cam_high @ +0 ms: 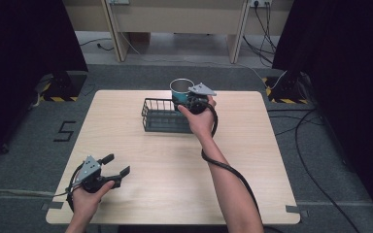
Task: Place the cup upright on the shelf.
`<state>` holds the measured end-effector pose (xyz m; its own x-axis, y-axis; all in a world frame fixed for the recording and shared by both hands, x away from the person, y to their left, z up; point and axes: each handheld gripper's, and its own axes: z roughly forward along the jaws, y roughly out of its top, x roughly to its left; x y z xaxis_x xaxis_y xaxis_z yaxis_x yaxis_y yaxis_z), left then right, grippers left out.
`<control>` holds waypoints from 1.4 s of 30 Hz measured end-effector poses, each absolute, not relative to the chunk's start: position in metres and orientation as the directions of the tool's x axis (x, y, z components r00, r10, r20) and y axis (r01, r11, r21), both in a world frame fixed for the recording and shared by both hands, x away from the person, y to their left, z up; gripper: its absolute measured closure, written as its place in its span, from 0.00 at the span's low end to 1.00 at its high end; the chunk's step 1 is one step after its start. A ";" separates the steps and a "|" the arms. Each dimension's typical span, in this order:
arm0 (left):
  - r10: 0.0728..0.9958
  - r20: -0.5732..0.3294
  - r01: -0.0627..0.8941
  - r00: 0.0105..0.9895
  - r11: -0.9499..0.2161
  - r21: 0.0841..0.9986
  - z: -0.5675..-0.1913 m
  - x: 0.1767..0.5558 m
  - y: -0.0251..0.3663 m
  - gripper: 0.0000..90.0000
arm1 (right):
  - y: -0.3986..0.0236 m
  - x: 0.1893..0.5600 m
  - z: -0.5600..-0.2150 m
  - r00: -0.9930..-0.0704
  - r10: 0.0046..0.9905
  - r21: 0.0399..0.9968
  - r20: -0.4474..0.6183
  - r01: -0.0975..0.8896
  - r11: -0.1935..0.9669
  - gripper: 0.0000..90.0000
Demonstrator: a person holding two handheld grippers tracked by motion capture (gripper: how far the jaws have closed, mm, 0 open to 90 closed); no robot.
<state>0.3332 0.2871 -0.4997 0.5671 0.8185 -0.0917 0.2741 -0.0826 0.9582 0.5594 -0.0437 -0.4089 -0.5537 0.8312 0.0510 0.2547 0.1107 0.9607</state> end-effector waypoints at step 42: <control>0.813 -0.095 0.268 0.574 -0.077 0.960 -0.499 0.334 0.286 0.18 | -0.019 0.570 -0.442 -0.532 0.847 0.922 0.004 0.330 0.203 0.18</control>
<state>0.3338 0.2858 -0.4988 0.5744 0.8131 -0.0947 0.2680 -0.0775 0.9603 0.5698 -0.0195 -0.4415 -0.5318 0.8468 0.0043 0.3301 0.2026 0.9220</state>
